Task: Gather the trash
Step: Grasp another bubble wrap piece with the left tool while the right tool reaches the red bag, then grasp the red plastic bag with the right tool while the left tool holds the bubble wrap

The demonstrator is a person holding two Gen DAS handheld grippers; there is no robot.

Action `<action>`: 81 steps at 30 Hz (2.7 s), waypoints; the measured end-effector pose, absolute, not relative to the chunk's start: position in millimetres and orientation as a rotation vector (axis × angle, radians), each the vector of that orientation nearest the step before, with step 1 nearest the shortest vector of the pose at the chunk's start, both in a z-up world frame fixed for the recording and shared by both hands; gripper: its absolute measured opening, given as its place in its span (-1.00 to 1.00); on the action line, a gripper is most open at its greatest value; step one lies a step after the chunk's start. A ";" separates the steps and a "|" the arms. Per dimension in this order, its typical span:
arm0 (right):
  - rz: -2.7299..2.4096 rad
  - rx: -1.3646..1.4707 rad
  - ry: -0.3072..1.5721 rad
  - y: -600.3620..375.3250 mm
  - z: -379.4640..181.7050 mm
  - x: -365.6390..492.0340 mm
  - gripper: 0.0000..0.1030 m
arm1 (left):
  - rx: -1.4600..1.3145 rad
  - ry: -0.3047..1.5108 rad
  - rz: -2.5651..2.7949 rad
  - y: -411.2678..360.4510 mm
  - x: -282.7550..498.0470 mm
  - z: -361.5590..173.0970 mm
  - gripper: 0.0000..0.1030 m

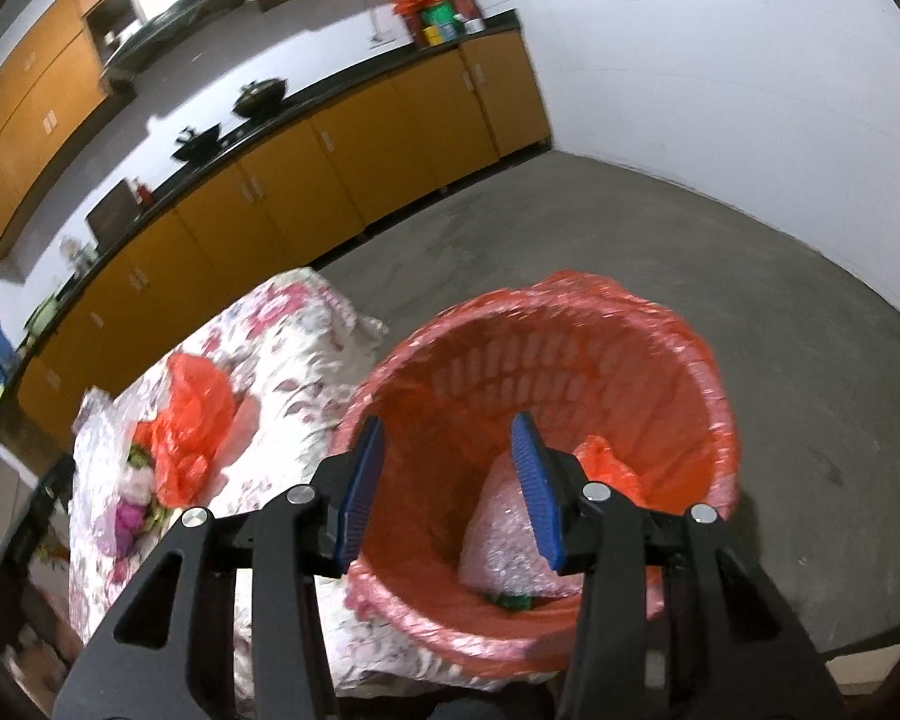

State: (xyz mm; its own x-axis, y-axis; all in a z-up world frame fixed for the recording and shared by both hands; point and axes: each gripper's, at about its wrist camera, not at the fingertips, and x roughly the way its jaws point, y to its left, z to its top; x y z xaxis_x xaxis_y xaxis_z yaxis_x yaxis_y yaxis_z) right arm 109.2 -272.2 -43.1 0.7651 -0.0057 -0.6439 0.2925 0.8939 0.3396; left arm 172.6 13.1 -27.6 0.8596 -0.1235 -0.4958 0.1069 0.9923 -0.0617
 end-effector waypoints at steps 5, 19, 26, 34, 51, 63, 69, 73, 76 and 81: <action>-0.114 0.414 0.712 -243.9 -45.3 122.4 -0.12 | -0.093 0.565 0.018 74.4 197.1 -30.9 0.25; -0.021 0.327 0.770 -186.6 -48.9 147.4 -0.12 | -0.113 0.747 0.027 101.2 237.1 -86.2 -0.30; 0.043 0.284 0.772 -154.0 -43.7 157.0 -0.12 | -0.106 0.655 -0.005 108.9 218.8 -68.5 -0.72; 0.135 0.237 0.763 -111.0 -38.6 175.7 -0.12 | -0.177 0.529 0.044 153.2 179.7 -24.5 -0.72; 0.207 0.232 0.805 -43.1 -68.4 246.5 -0.12 | -0.244 0.478 0.176 208.4 150.3 -11.0 -0.72; 0.182 0.186 0.892 -51.6 -101.6 255.3 -0.79 | -0.254 0.506 0.119 192.2 155.3 -19.1 -0.72; 0.109 0.179 0.792 -100.2 -72.6 205.4 -0.79 | -0.249 0.511 0.045 166.1 156.0 -19.2 -0.72; 0.037 0.167 0.732 -134.6 -53.0 174.1 -0.79 | -0.239 0.515 -0.016 143.7 156.0 -18.7 -0.72; -0.027 0.156 0.690 -158.5 -36.6 157.8 -0.79 | -0.235 0.519 -0.067 123.5 156.3 -17.2 -0.72; -0.147 0.190 0.649 -205.2 -21.1 126.1 -0.79 | -0.228 0.527 -0.151 89.2 157.3 -15.4 -0.72</action>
State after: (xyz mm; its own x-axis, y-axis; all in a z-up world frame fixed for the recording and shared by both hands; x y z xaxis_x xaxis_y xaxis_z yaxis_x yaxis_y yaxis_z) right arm 126.1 -205.2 -21.1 0.7871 -0.0766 -0.6120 0.1949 0.9723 0.1290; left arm 157.3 89.2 -15.4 0.8543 -0.2004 -0.4797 0.0840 0.9638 -0.2530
